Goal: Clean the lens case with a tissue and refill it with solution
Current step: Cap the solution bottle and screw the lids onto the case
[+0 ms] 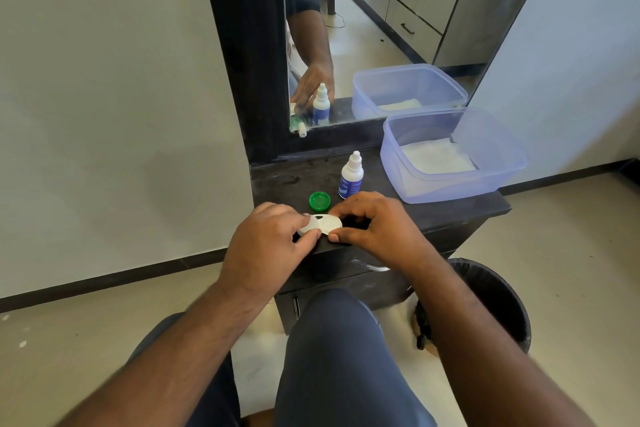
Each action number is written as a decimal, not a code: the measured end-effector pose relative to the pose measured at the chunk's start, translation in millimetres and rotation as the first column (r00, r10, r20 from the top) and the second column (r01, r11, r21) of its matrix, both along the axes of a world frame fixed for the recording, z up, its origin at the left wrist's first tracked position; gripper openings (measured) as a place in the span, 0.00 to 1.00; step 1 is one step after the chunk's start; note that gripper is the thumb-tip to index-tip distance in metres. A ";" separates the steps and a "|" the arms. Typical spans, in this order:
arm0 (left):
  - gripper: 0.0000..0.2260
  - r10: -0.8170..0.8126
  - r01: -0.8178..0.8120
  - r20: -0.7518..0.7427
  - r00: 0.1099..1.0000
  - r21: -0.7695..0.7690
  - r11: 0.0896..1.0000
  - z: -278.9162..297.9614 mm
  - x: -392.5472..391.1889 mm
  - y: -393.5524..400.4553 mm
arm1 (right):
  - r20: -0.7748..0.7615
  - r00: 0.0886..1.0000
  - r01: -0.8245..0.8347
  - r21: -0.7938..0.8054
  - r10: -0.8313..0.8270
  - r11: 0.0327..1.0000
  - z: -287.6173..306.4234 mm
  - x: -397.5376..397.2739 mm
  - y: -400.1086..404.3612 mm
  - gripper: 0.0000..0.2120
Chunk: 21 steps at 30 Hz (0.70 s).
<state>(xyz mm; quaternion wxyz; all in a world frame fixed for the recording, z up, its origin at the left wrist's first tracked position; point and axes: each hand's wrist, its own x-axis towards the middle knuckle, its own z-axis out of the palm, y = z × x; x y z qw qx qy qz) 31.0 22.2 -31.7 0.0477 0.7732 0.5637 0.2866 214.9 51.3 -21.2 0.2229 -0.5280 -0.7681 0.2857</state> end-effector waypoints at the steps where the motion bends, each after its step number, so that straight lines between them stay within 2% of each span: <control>1: 0.11 0.018 -0.018 -0.007 1.000 -0.001 1.000 0.9 2.2 0.4 | 0.002 1.000 -0.001 0.000 0.001 1.000 0.3 0.0 -0.1 0.17; 4: 0.11 0.035 -0.033 0.021 0.999 -0.048 0.998 4.0 4.9 0.7 | -0.001 1.000 0.001 0.000 -0.001 1.000 0.3 0.5 -0.4 0.17; 9: 0.14 -0.114 0.153 0.201 0.973 -0.193 0.969 3.2 -14.2 3.2 | -0.013 1.000 -0.002 0.019 0.003 1.000 0.3 1.4 -0.7 0.17; 11: 0.15 -0.099 0.160 0.253 0.962 -0.230 0.960 1.6 -19.6 5.3 | -0.004 1.000 -0.008 0.021 0.008 1.000 0.4 1.6 -0.5 0.17; 14: 0.14 -0.050 0.078 0.190 0.981 -0.139 0.987 -0.6 -15.2 6.5 | 0.007 1.000 -0.010 0.011 0.010 1.000 -0.2 1.7 -0.4 0.17; 17: 0.15 -0.054 0.054 -0.001 0.999 -0.035 0.998 -4.6 -6.8 5.9 | 0.008 1.000 -0.011 0.018 0.011 1.000 -1.1 0.9 -0.3 0.17; 19: 0.13 -0.075 0.076 0.028 0.997 -0.018 0.997 -5.2 -5.1 5.8 | -0.002 1.000 -0.008 0.019 0.008 1.000 -1.2 0.8 -0.3 0.17; 21: 0.14 -0.080 0.094 0.181 0.980 -0.071 0.993 -4.7 -8.1 3.8 | -0.006 1.000 -0.010 0.020 0.011 1.000 -1.1 0.9 0.5 0.16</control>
